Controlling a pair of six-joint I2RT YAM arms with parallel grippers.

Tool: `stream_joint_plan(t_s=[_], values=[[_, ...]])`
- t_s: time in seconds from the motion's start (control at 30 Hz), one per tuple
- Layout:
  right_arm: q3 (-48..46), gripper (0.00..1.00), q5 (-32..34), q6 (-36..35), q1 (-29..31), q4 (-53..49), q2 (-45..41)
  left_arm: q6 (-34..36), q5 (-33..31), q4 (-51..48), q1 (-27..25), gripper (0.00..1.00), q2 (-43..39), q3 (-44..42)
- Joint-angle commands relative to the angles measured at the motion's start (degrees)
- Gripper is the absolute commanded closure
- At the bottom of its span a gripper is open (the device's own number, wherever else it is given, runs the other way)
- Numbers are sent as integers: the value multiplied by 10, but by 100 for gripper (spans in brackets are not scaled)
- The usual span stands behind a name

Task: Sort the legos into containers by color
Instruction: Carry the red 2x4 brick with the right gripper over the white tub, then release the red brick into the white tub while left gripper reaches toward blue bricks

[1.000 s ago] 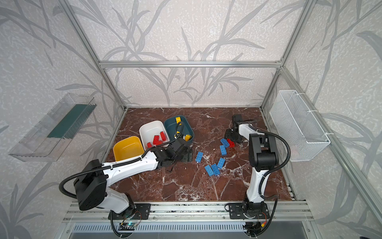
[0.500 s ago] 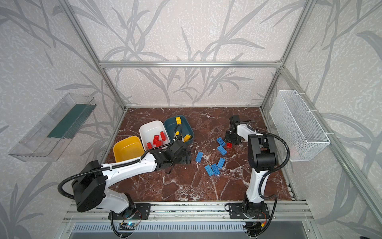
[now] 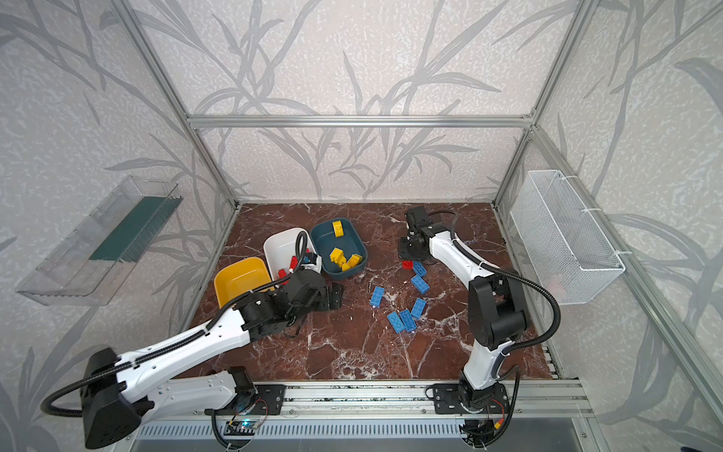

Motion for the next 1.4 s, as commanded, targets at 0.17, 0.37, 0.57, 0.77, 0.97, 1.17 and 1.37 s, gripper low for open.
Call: stream_joint_plan(t_s=[0.17,0.37,0.57,0.77,0.97,1.17,1.37], values=[[199,75,-52,27,153,-14,94,-26,-133,-126,1,5,-184,-43],[373,75,-76,27,220,-28,233,-68,-166,-209,2,5,-259,-62],[549,75,-91,32,249,-69,367,-91,-139,-238,3,5,-293,-74],[683,73,-89,45,254,-113,460,-86,-136,-236,3,5,-288,-80],[653,56,-72,48,252,-80,448,-73,-129,-222,3,5,-265,-76],[641,40,-70,45,242,-83,418,-53,-105,-204,3,5,-225,-64],[551,39,-68,28,227,-74,326,-26,-71,-160,3,5,-148,-42]])
